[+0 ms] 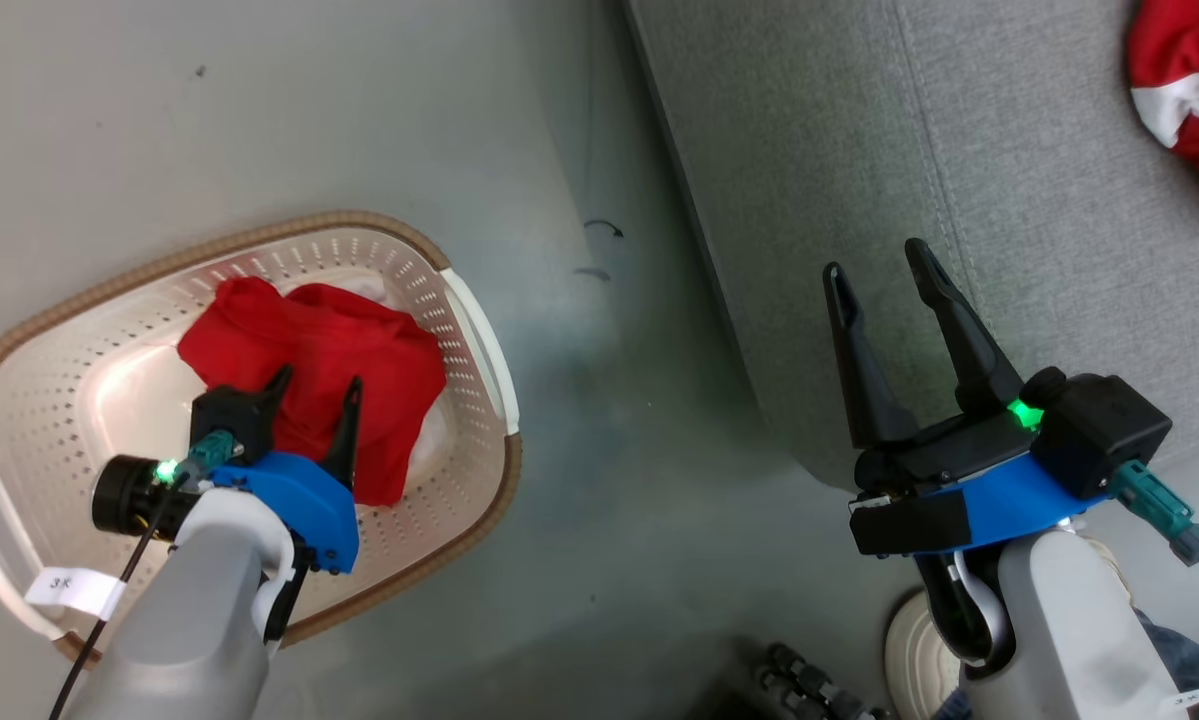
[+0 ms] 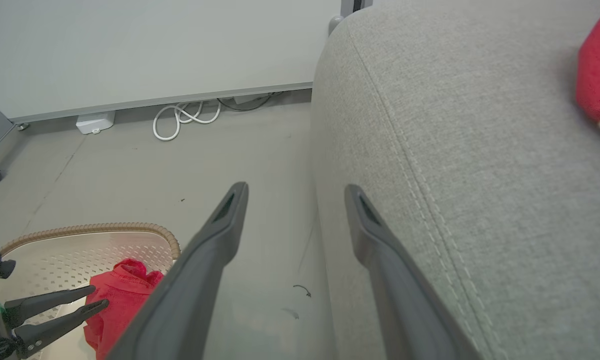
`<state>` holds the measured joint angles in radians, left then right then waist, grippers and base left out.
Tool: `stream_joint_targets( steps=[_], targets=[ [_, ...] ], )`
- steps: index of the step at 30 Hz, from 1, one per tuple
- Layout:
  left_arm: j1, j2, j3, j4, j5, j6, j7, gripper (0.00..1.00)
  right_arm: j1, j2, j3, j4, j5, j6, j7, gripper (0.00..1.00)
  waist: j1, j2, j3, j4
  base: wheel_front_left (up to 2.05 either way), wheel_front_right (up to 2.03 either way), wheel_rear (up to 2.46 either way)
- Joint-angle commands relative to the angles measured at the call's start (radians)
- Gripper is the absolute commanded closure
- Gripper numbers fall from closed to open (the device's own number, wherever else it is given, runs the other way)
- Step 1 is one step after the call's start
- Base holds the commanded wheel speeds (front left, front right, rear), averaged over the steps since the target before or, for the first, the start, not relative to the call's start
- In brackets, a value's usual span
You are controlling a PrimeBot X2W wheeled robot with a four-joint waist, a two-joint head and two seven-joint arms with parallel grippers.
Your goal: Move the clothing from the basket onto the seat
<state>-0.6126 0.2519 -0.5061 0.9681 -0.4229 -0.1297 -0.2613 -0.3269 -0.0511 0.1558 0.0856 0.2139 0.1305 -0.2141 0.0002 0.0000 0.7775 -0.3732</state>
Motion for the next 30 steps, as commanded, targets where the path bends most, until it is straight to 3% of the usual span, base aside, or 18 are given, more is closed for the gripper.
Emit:
stream_joint_targets(
  steps=[1,8,16,17,18,19,30],
  targets=[
    [-0.026,0.008,-0.007,0.006,-0.001,-0.001,-0.004,0.00,-0.018,0.001,0.004,-0.003,0.004,0.000,-0.008,0.00,-0.0002,0.0000,0.025,-0.011,0.00,0.00,0.00],
    [-0.084,0.024,-0.049,0.074,0.003,-0.001,-0.004,0.00,-0.031,0.001,0.027,0.015,0.039,0.000,-0.027,0.00,-0.0002,0.0000,0.076,-0.026,0.00,0.00,0.00],
    [-0.149,-0.003,-0.088,0.185,0.034,0.023,0.021,0.00,-0.018,0.001,0.021,0.026,0.047,0.000,-0.038,0.00,-0.0002,0.0000,0.090,-0.026,0.00,0.00,0.00],
    [-0.155,-0.007,-0.092,0.195,0.036,0.026,0.020,0.36,-0.017,0.001,0.021,0.027,0.049,0.000,-0.039,0.00,-0.0002,0.0000,0.090,-0.026,0.00,0.00,0.00],
    [-0.161,-0.011,-0.095,0.204,0.038,0.030,0.019,0.94,-0.015,0.001,0.021,0.028,0.050,0.000,-0.041,0.00,-0.0002,0.0000,0.089,-0.027,0.00,0.00,0.00],
    [-0.166,-0.016,-0.098,0.212,0.037,0.031,0.018,1.00,-0.016,0.001,0.021,0.029,0.051,0.000,-0.042,0.00,-0.0002,0.0000,0.089,-0.027,0.00,0.00,0.00],
    [-0.188,-0.034,-0.108,0.252,0.018,0.015,0.005,1.00,-0.031,0.001,0.028,0.044,0.062,0.000,-0.048,0.00,-0.0002,0.0000,0.083,-0.031,0.00,0.00,0.00]
  ],
)
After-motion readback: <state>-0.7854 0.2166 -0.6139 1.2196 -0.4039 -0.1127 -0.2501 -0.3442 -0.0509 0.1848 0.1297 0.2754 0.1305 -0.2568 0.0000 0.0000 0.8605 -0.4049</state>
